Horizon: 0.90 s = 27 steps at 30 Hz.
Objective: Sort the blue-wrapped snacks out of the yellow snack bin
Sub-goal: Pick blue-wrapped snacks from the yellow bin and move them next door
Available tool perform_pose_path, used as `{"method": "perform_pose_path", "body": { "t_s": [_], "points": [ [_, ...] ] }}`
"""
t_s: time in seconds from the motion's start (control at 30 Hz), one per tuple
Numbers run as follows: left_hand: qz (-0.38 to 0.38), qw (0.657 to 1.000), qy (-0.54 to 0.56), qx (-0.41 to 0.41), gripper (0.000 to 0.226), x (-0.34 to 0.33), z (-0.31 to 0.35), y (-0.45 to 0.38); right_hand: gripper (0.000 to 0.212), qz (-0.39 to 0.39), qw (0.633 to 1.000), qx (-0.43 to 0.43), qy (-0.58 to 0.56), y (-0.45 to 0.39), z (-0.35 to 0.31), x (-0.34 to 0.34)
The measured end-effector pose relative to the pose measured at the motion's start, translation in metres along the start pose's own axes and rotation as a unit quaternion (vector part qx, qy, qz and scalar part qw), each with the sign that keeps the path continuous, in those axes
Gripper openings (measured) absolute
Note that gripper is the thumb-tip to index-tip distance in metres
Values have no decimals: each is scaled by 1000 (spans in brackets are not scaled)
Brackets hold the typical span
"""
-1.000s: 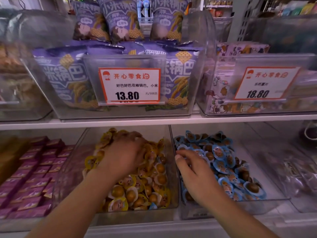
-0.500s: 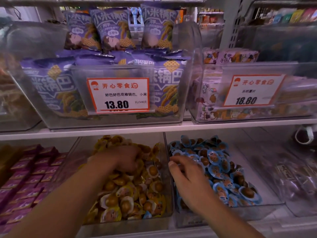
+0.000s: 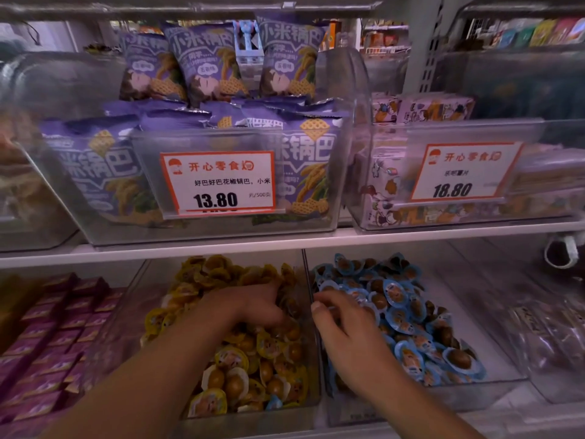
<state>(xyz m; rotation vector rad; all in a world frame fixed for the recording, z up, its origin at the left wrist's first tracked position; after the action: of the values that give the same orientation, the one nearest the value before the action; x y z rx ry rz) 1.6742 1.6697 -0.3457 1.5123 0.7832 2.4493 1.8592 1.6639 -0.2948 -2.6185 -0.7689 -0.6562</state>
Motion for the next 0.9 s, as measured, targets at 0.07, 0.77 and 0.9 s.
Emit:
{"method": "perform_pose_path", "body": {
  "t_s": [0.07, 0.77, 0.9],
  "points": [
    [-8, 1000, -19, 0, 106, -2, 0, -4, 6, 2, 1000, -2, -2, 0, 0, 0],
    [146, 974, 122, -125, 21, -5, 15, -11, 14, -5, 1000, -17, -4, -2, 0, 0],
    [193, 931, 280, -132, 10, 20, 4, 14, 17, 0, 1000, -11, -1, -2, 0, 1]
  ]
}}
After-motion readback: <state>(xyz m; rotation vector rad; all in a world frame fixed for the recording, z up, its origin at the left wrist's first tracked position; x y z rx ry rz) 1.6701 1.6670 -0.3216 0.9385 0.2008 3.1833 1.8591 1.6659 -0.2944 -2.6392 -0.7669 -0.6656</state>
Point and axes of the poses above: each hand's wrist, its own y-axis away from the middle knuckle, its own x-axis out of the back of the hand, z = x × y, the point moved 7 cm from there along -y, towards the middle knuckle, and after that the axes turned 1 degree about -z, right-handed, at the moved point
